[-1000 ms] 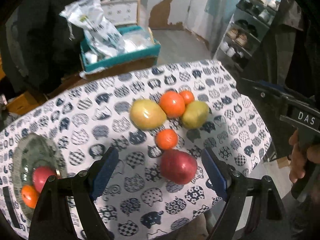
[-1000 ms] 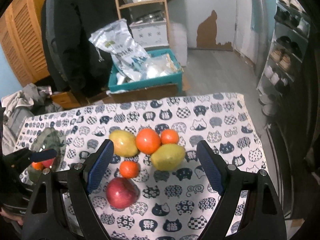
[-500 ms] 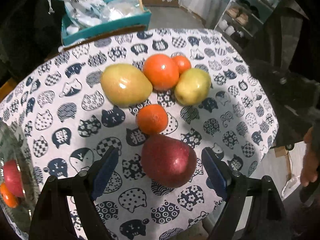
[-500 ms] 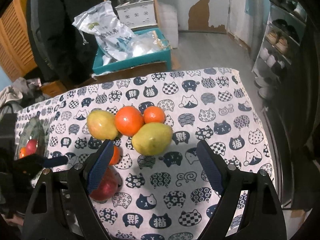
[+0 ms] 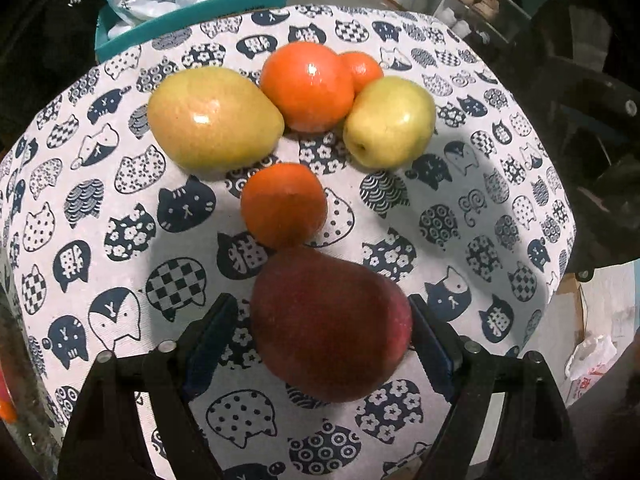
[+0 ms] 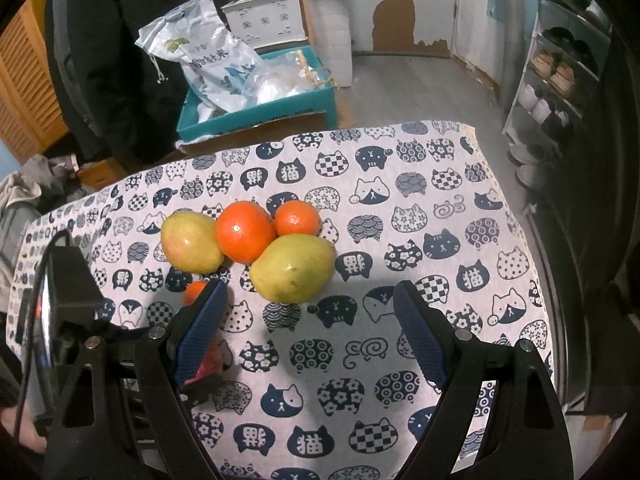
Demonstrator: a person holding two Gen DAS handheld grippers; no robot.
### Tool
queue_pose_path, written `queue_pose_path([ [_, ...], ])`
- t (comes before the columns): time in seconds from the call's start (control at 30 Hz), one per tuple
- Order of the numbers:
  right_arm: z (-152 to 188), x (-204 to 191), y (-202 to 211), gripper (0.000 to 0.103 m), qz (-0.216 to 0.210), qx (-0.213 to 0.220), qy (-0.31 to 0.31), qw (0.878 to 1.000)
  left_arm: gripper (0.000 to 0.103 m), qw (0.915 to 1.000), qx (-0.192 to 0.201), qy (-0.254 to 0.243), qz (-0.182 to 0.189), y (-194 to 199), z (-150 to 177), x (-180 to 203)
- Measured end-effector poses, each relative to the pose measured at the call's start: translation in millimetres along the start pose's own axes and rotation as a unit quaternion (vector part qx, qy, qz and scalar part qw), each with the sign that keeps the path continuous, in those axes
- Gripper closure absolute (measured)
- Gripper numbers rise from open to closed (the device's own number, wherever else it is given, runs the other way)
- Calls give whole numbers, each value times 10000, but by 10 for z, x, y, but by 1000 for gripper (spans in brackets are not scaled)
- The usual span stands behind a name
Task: Organize fruits
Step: 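Move both grippers back over the remaining fruit cluster, then grasp the second red apple with the left gripper while the right gripper grasps a yellow-green pear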
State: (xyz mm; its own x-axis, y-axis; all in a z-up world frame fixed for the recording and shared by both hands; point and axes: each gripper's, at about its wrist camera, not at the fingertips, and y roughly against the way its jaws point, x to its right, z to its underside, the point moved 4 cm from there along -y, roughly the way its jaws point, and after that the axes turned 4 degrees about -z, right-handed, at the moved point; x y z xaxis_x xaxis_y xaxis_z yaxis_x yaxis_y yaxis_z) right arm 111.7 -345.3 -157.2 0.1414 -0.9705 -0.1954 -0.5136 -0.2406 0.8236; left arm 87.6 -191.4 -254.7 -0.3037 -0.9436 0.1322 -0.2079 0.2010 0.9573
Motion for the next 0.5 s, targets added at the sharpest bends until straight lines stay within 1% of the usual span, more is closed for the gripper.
queue_pose_path([
  [0.03, 2, 3, -8, 18, 0, -9, -5, 10000, 26, 10000, -19, -14, 79, -16, 4, 12],
  [0.07, 3, 7, -18, 18, 4, -22, -6, 10000, 27, 9999, -31, -30, 119, -21, 6, 25],
  [0.3, 4, -6, -147, 18, -53, -185, -3, 9998, 27, 9996, 119, -264, -72, 14, 36, 53],
  [0.5, -6, 3, -422, 18, -215, -440, -171, 9987, 27, 9993, 332, -163, -12, 176, -15, -29],
])
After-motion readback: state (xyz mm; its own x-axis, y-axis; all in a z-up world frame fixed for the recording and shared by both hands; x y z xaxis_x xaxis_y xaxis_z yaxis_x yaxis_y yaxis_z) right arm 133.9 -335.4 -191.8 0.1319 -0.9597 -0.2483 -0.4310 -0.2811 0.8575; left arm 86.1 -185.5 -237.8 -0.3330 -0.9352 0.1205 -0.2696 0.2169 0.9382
